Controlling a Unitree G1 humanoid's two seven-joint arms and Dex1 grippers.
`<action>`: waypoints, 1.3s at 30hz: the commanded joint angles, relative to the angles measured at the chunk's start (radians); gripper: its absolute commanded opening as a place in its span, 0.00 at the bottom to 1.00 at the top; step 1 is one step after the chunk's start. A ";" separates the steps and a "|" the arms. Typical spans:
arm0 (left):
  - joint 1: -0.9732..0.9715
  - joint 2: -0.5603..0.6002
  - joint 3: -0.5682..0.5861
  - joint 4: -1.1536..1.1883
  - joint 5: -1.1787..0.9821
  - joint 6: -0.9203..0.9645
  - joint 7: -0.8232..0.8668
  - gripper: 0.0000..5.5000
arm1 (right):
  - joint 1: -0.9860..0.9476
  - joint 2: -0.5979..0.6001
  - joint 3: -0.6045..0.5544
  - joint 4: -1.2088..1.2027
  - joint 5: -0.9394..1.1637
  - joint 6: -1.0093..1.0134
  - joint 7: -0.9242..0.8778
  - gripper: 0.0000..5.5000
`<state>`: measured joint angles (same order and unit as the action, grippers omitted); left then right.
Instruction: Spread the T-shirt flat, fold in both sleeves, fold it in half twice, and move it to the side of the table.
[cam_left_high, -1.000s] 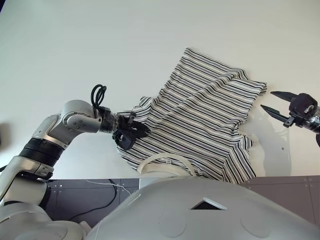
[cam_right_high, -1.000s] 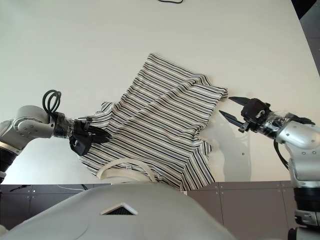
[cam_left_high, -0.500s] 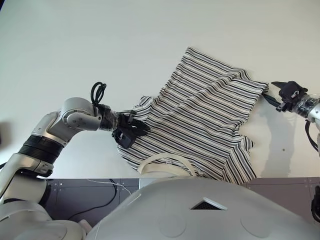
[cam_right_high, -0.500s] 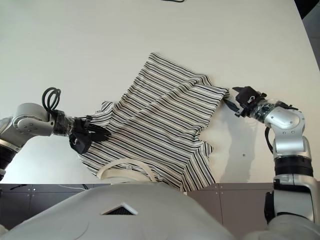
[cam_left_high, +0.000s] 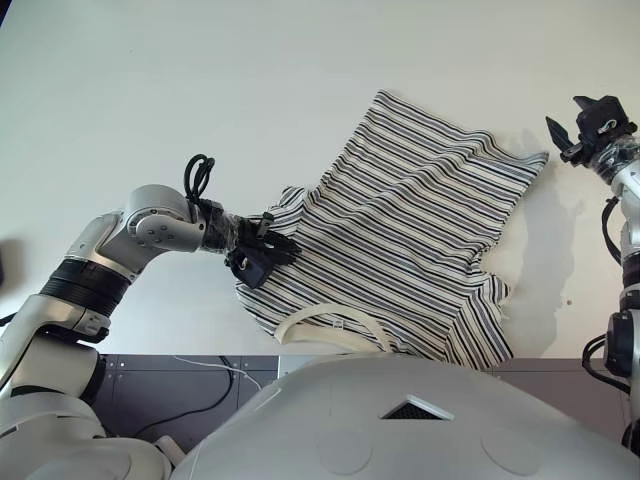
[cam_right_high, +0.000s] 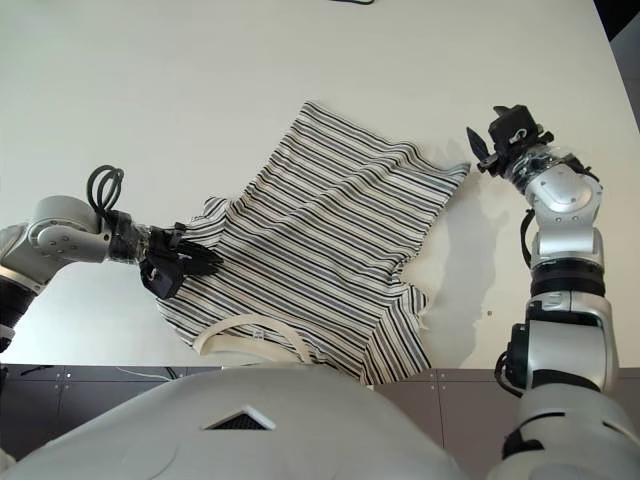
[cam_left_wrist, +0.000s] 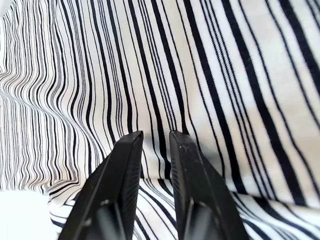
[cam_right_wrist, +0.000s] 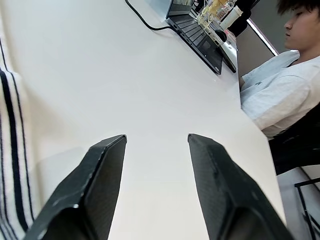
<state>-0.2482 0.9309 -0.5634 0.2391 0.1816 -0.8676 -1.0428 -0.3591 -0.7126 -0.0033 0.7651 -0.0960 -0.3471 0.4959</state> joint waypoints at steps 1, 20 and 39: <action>0.063 0.001 -0.005 -0.037 -0.007 0.113 -0.036 0.18 | 0.088 -0.070 -0.036 -0.182 -0.004 0.026 0.005 0.41; 0.117 0.005 0.061 -0.189 -0.097 0.303 -0.122 0.18 | 0.384 -0.117 0.171 -0.533 0.082 0.255 0.420 0.41; -0.060 -0.334 0.118 -0.505 -0.354 0.925 0.079 0.18 | -0.170 -0.061 0.276 -0.008 -0.082 -0.074 0.420 0.41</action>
<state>-0.2676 0.6636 -0.4307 -0.3246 -0.2464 0.0791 -1.0327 -0.5565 -0.7504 0.3259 0.8340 -0.2477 -0.4333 0.8790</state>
